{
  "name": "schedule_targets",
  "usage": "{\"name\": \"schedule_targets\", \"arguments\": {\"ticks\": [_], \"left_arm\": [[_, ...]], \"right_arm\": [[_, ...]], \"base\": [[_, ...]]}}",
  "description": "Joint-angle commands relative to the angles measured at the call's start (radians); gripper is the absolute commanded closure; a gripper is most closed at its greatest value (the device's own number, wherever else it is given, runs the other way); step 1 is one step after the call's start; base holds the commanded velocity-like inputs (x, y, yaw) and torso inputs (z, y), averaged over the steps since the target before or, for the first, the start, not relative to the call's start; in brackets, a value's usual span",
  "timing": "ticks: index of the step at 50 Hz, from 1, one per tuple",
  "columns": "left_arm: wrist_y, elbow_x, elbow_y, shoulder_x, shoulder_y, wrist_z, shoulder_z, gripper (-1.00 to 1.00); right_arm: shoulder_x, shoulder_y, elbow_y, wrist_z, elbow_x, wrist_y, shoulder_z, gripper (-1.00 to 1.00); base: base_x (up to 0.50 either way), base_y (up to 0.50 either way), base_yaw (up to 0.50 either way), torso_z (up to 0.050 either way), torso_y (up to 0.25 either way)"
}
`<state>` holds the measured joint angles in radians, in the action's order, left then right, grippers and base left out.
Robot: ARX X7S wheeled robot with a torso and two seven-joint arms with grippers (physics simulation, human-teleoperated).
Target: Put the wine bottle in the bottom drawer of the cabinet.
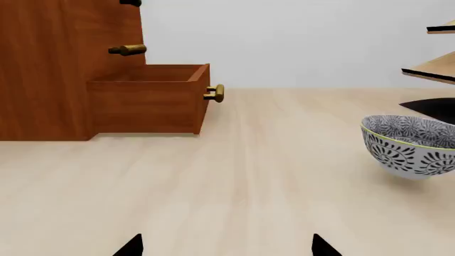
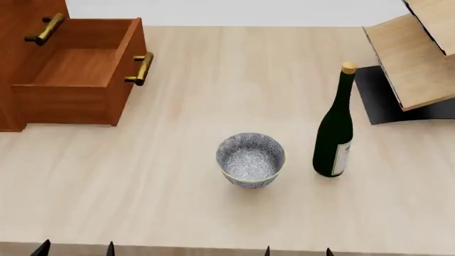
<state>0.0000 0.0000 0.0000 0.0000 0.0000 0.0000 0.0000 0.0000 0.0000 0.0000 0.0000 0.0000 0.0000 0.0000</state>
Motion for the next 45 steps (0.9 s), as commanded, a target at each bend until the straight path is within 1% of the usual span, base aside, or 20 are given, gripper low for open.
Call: {"name": "schedule_targets", "arguments": {"ticks": [1,6,13,19,29,45], "left_arm": [[0.0,-0.01,0.0,-0.01,0.0,-0.011,0.011,-1.0],[0.008,-0.003,-0.008,-0.027,-0.003,-0.051,0.038,-1.0],[0.026,-0.022,0.017,-0.048,0.014,-0.053,0.061,-1.0],[0.043,-0.03,0.008,-0.06,0.012,-0.062,0.076,-1.0],[0.009,-0.049,0.033,-0.074,0.016,-0.077,0.091,-1.0],[0.01,-0.06,0.028,-0.095,0.011,-0.095,0.118,-1.0]], "right_arm": [[0.009,0.0,0.0,0.013,0.009,0.0,-0.013,-1.0],[0.027,0.001,0.001,0.032,0.037,0.004,-0.03,-1.0],[0.044,0.003,0.006,0.06,0.048,-0.005,-0.049,-1.0],[0.055,0.002,0.002,0.075,0.055,-0.007,-0.064,-1.0],[0.069,0.001,0.003,0.1,0.06,-0.022,-0.081,-1.0],[0.089,-0.004,-0.01,0.131,0.054,-0.027,-0.111,-1.0]], "base": [[0.0,0.0,0.0,0.0,0.0],[0.0,0.0,0.0,0.0,0.0],[0.0,0.0,0.0,0.004,0.0],[0.0,0.0,0.0,0.047,0.0],[0.0,0.0,0.0,0.05,0.0],[0.0,0.0,0.0,0.05,0.0]]}}
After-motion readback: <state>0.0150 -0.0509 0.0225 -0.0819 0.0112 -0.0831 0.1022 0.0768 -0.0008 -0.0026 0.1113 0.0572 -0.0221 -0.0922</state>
